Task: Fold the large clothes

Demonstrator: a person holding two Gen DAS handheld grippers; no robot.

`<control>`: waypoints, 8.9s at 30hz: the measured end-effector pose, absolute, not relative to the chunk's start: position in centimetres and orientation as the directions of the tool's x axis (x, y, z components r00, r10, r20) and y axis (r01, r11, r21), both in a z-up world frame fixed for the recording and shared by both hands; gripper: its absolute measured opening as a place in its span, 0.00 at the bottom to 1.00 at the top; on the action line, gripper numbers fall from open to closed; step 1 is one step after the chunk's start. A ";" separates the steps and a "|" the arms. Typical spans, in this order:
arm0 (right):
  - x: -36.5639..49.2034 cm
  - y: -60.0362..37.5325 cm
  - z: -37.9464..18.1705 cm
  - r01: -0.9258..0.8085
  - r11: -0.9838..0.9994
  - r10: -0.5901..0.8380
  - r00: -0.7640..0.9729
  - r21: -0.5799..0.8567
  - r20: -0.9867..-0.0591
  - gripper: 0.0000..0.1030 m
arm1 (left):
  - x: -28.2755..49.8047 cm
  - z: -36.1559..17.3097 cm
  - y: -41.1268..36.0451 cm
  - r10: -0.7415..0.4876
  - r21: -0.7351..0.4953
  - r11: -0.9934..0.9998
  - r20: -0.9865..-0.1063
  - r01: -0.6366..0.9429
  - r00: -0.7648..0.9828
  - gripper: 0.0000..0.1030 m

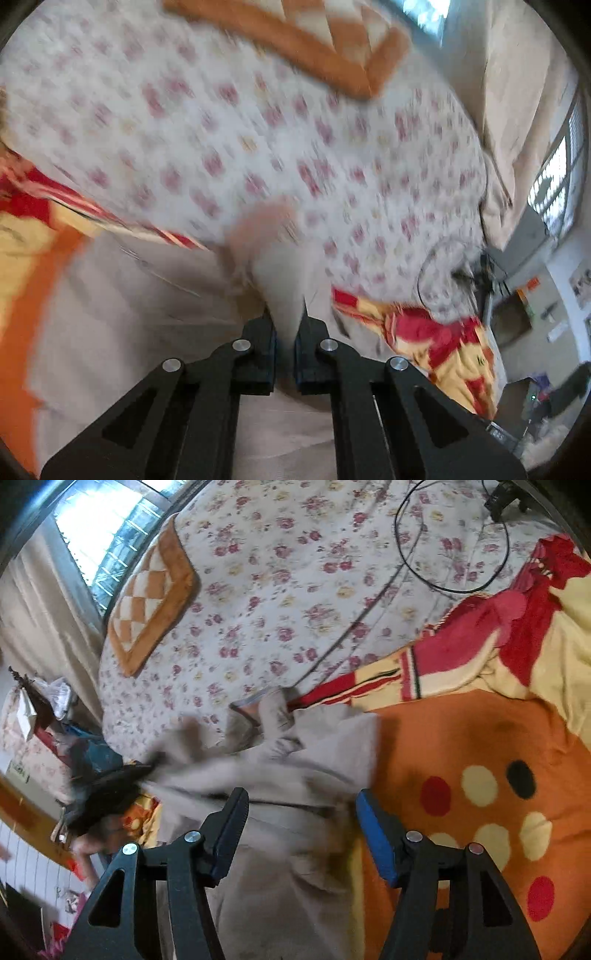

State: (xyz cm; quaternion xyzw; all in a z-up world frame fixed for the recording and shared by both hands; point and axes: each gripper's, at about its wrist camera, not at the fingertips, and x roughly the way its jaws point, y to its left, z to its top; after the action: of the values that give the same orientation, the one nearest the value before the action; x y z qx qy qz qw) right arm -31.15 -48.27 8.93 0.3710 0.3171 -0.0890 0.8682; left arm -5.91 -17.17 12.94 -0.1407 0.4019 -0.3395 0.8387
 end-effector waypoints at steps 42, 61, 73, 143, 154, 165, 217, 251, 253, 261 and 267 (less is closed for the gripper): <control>-28.2 -45.8 10.3 0.387 0.863 0.009 0.632 0.325 -0.775 0.67 | -4.9 8.1 -10.9 -0.456 -0.364 0.890 -0.740 0.276 0.495 0.64; -24.1 -48.0 8.0 0.466 0.795 0.028 0.612 0.389 -0.790 0.86 | -4.2 6.4 -12.6 -0.419 -0.313 0.904 -0.780 0.291 0.465 0.80; -21.5 -50.0 4.0 0.608 0.794 -0.325 0.446 0.016 -0.834 0.00 | -4.1 4.0 -14.1 -0.349 -0.218 0.924 -0.817 0.314 0.460 0.80; -23.5 -43.2 8.4 0.452 0.889 -0.196 0.521 0.073 -0.830 0.53 | -5.4 4.5 -16.7 -0.253 -0.023 0.921 -0.794 0.389 0.553 0.85; -27.7 -42.4 8.2 0.481 0.871 -0.186 0.508 0.098 -0.841 0.56 | -9.8 7.7 -15.0 -0.239 0.037 0.917 -0.746 0.397 0.621 0.85; -33.0 -39.3 10.4 0.439 0.888 -0.133 0.532 0.138 -0.836 0.71 | -15.6 10.6 -10.8 -0.270 0.039 0.903 -0.722 0.427 0.637 0.85; -42.0 -31.4 1.5 0.286 0.898 0.291 0.180 0.333 -0.940 0.76 | -26.1 2.6 2.2 -0.228 -0.093 0.859 -0.950 0.503 0.214 0.85; -40.7 -37.1 14.9 0.058 0.706 0.440 0.745 0.706 -0.502 0.02 | -17.6 14.3 1.6 -0.623 -0.417 0.732 -0.730 0.539 0.281 0.11; -39.0 -39.8 15.6 0.093 0.716 0.373 0.786 0.692 -0.492 0.02 | -15.2 15.4 0.0 -0.635 -0.419 0.731 -0.706 0.538 0.314 0.11; -29.3 -47.5 13.2 0.266 0.671 0.221 0.819 0.692 -0.529 0.02 | -4.5 14.5 -9.4 -0.573 -0.373 0.799 -0.710 0.472 0.410 0.11; -23.0 -51.7 7.4 0.401 0.606 0.192 0.765 0.687 -0.615 0.09 | 1.9 8.6 -13.1 -0.481 -0.335 0.862 -0.778 0.381 0.405 0.16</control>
State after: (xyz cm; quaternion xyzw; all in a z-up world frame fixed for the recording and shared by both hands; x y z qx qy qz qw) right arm -23.05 -51.72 7.41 0.4395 0.3370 -0.0630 0.8302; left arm 1.86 -13.10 8.60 -0.0519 0.4808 -0.2578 0.8365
